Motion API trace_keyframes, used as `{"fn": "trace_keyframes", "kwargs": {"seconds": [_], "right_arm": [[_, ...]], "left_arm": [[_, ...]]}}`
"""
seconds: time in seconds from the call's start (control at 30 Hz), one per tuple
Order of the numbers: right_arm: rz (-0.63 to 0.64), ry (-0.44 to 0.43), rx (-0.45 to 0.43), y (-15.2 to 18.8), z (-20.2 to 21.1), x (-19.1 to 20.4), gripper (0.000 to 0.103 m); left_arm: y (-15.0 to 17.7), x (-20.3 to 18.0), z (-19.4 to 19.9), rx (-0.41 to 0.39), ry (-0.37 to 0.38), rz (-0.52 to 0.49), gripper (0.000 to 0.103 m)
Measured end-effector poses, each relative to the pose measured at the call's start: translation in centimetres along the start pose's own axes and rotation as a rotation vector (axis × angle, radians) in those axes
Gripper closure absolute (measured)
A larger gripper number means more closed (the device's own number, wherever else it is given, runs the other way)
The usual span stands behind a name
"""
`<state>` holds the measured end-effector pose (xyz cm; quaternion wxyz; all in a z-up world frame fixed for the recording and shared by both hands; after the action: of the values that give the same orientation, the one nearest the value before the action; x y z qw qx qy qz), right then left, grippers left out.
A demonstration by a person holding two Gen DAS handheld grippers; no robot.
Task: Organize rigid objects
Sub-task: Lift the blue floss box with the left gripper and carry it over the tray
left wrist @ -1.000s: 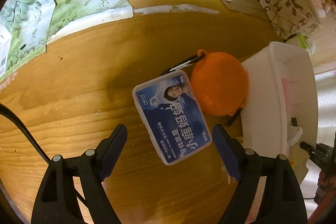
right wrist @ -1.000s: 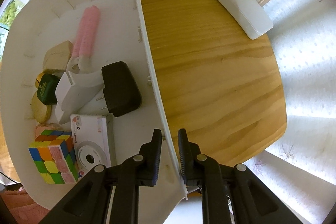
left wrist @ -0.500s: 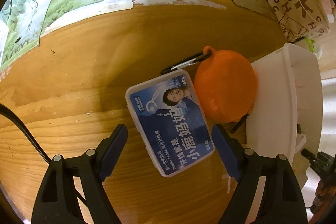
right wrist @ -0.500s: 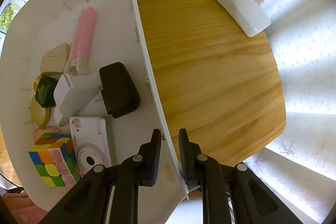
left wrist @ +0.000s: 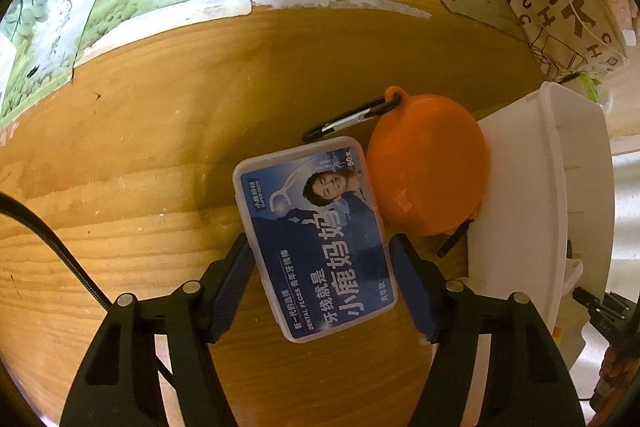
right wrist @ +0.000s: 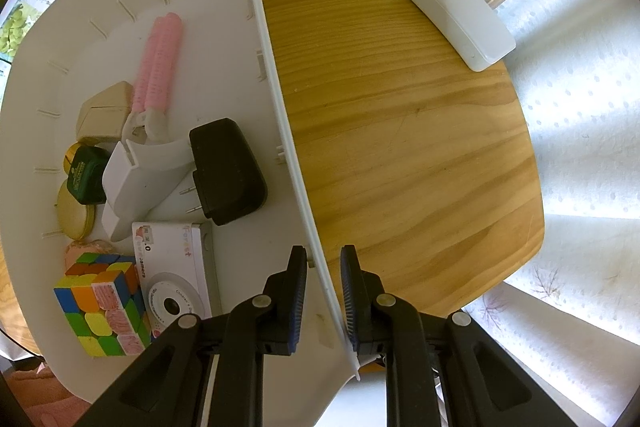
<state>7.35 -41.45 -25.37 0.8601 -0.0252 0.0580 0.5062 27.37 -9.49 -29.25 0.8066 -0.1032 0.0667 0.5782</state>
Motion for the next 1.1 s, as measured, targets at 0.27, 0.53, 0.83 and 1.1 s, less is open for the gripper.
{"fn": "trace_keyframes", "kwargs": {"seconds": [0.27,0.53,0.83,1.1], "right_arm": [[0.018,-0.017,-0.011,-0.1,0.1,0.1,0.086],[0.065,-0.04,-0.027,-0.1,0.1,0.2,0.086],[0.132,-0.057,-0.046,0.1,0.3,0.5,0.086],[0.2,-0.083,-0.053,0.3,0.4,0.7,0.086]], "left_arm": [[1.9,0.3,0.2,0.02,-0.005,0.026,0.032],[4.4,0.1,0.6,0.028,-0.016,0.063,0.032],[7.5,-0.8,3.3,-0.013,-0.053,0.098,0.034],[9.1,-3.7,6.0,-0.072,-0.083,0.113,0.034]]}}
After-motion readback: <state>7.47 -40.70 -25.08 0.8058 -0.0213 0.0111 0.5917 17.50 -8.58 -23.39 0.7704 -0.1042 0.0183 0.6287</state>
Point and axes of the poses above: each gripper's, at about its wrist camera, not at the fingertips, and z roughly against the way its jaws point, x to its left, y to its underside, the point moved 8 cm from there along -z, roughly the way its jaws point, and after that the axes turned 3 degrees about -z, right-handed, at the moved point
